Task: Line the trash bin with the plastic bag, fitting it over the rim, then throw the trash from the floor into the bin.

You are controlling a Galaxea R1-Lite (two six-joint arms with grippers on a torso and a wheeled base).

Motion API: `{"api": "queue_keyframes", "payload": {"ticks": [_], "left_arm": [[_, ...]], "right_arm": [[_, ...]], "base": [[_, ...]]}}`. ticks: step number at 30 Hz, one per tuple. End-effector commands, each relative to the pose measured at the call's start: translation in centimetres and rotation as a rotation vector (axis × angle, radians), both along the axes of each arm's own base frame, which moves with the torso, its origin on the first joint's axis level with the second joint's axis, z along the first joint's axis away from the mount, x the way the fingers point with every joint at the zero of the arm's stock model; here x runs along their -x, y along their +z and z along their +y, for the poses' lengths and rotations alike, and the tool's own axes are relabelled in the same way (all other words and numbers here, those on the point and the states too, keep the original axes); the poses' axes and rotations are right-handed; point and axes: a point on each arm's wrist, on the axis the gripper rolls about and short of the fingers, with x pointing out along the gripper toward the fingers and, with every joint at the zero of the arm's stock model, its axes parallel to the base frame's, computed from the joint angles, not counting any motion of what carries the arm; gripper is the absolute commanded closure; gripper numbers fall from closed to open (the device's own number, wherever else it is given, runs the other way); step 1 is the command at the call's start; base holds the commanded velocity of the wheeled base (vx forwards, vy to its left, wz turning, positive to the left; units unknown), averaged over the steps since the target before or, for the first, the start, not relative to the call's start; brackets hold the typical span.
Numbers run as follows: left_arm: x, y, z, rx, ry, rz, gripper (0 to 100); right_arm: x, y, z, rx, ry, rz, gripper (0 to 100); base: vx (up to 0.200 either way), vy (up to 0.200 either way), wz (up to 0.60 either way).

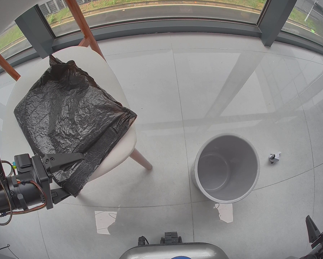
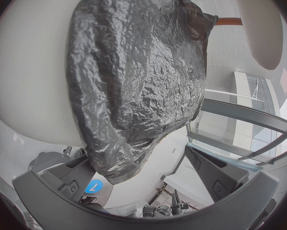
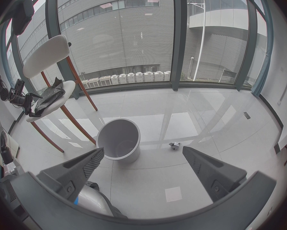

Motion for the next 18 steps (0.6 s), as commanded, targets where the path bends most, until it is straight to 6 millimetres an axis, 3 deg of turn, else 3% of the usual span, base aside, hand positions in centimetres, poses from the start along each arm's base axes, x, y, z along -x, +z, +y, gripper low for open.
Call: {"api": "queue_keyframes", "payload": {"ticks": [1,2,18], "left_arm": [[-0.71,0.01,-0.15,-0.011,0.006,0.001,0],[-0.84,-0.05,-0.17,-0.014,0.010,0.006,100],[-1.08,0.23,-0.21,0.012,0.009,-0.017,100]], "right_arm": [[-0.08,-0.50,0.01,0.001,-0.003,0.018,0],[-0.08,-0.50,0.01,0.001,-0.005,0.018,0],[-0.10,-0.50,0.01,0.001,-0.003,0.019,0]], "base": [[0.000,0.000,0.00],[0.000,0.000,0.00],[0.000,0.000,0.00]]}}
